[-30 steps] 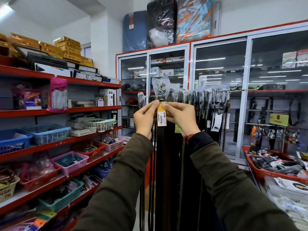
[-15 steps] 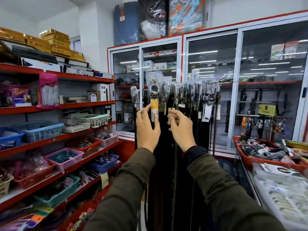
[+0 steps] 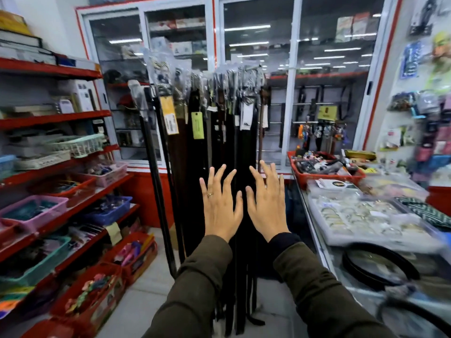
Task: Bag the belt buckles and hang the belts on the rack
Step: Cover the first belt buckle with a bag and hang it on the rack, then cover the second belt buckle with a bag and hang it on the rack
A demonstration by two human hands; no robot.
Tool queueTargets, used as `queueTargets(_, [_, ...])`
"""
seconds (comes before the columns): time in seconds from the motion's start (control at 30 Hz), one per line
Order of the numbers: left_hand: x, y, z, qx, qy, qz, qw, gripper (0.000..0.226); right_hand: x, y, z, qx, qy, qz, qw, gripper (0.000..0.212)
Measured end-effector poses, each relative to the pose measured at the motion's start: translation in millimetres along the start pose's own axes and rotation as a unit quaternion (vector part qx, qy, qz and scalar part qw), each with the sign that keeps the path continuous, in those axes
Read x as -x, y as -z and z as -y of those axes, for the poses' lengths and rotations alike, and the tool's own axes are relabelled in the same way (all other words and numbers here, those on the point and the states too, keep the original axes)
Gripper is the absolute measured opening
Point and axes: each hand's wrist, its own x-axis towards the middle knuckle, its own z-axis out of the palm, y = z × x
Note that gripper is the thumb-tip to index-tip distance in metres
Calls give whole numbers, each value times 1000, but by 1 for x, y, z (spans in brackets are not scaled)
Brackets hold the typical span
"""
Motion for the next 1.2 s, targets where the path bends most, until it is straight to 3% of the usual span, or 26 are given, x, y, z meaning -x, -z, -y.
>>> queueTargets(0.33, [80,-73,-85,83,-16,110,990,50,96,59,-100,117,-108,47,986,50])
queueTargets(0.6, [152,-123,-154,142,-69,233,960,51,187,119,-170,194,-205,101,954,47])
queueTargets(0.67, [169,-133,-166,190,-90,297,931,56,207,135,-183,196,-228,120,946,46])
queueTargets(0.77, [195,-148,-184,255,-124,422,861,66,240,163,-206,206,-258,151,932,47])
queueTargets(0.93, [229,-158,-214,244,-179,512,804,88,281,201,-232,253,-310,322,858,67])
queueTargets(1.07, [244,-162,-236,183,-226,524,801,92,296,217,-238,254,-335,390,819,57])
queueTargets(1.2, [249,-165,-241,147,-249,482,827,77,299,222,-236,257,-333,374,827,41])
